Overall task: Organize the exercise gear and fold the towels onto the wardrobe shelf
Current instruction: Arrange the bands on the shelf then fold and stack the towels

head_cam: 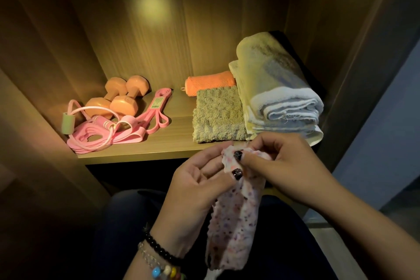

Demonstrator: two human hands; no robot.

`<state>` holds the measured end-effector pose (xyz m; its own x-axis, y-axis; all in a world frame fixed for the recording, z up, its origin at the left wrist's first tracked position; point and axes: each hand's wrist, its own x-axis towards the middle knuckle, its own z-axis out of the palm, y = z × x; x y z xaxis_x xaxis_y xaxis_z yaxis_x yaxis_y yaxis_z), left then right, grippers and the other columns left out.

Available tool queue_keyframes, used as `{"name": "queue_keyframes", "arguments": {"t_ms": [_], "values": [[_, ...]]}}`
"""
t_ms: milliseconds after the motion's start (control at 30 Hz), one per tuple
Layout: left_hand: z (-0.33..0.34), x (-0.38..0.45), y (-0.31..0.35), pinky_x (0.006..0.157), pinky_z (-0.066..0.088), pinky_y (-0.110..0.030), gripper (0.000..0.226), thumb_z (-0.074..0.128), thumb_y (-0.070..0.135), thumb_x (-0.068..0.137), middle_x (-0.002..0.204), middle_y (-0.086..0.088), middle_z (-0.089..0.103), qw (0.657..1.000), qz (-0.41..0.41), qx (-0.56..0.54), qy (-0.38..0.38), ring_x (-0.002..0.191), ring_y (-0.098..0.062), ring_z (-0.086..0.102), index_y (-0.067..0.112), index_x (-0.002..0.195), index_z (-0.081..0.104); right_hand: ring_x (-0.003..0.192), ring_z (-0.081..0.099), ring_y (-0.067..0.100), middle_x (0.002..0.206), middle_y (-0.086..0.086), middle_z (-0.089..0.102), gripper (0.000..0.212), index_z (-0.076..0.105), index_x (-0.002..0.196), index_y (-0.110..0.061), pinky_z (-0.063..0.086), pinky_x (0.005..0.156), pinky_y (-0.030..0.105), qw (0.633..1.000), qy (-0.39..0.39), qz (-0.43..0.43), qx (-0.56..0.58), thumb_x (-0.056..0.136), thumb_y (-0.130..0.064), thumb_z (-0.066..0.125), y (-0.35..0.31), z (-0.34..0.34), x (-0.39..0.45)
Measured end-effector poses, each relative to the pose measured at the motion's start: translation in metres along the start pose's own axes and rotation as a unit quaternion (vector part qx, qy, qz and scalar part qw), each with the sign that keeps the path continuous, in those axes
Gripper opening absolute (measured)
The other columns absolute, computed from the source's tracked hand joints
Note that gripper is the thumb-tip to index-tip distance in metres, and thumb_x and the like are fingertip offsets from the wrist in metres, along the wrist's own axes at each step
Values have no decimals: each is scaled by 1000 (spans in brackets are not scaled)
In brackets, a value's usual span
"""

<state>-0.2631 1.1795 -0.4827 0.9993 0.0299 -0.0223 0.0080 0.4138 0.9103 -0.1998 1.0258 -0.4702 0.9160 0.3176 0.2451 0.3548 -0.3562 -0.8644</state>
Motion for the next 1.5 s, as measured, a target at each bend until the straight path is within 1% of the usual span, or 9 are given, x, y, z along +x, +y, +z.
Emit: {"name": "queue_keyframes", "arguments": {"t_ms": [167,333,500,700,867,1000,1133,1367,1500], "values": [[0,7,-1,67,58,-28,39,55,-18,85,96,-13,75,991,62,101,58,86,-24,73,9,113,59,64,50,4,64,-3,60,29,62,64,-19,38,66,31,987,13,-47,-152,79,-44,62,7,-2,3],[-20,17,15,74,48,-43,31,56,-16,85,90,-25,70,975,129,140,111,79,-31,60,15,88,57,102,47,8,102,-12,56,49,59,57,-22,38,89,37,957,16,-107,-270,78,-64,46,4,-17,14],[-34,20,39,75,57,-23,25,55,-12,88,94,-2,75,951,184,224,108,90,-10,69,11,95,60,61,63,4,59,-10,68,34,73,58,-22,46,62,22,984,-41,-79,-157,71,-51,63,-11,-19,35],[-45,37,66,71,54,-21,16,59,-3,90,90,0,67,892,261,338,148,80,-2,63,12,92,64,64,63,6,62,-10,66,34,74,67,-16,51,60,26,971,24,-187,-149,71,-49,66,-48,-20,57],[-51,53,85,59,55,-21,5,57,7,94,78,-2,72,925,209,260,184,76,-15,68,10,95,61,72,66,10,76,-4,71,31,78,83,-13,57,70,42,960,-33,-203,-190,72,-40,69,-79,-27,80],[-57,70,102,57,46,-11,7,64,12,90,83,2,71,925,161,275,210,72,-5,62,8,94,69,73,63,4,76,-9,68,22,77,91,-14,58,72,34,957,-66,-180,-217,76,-30,76,-94,-25,101],[-63,80,116,52,42,-12,8,63,11,90,73,3,64,922,142,287,218,60,-5,52,8,90,70,65,50,-4,69,-19,52,15,77,94,-15,36,57,7,920,-24,-235,-312,82,-23,73,-109,-16,106],[-73,86,128,50,49,-16,13,45,2,97,81,-13,66,950,83,230,195,61,-10,70,1,108,52,63,51,-2,65,-18,56,16,77,87,-16,36,44,7,948,-32,-140,-283,80,-31,76,-109,11,128],[-80,85,122,54,51,-20,13,38,4,100,86,-15,65,946,66,256,190,59,-12,70,5,111,44,63,52,4,74,-4,65,23,77,81,-11,40,53,18,942,-58,-105,-314,85,-32,71,-100,23,136]]}}
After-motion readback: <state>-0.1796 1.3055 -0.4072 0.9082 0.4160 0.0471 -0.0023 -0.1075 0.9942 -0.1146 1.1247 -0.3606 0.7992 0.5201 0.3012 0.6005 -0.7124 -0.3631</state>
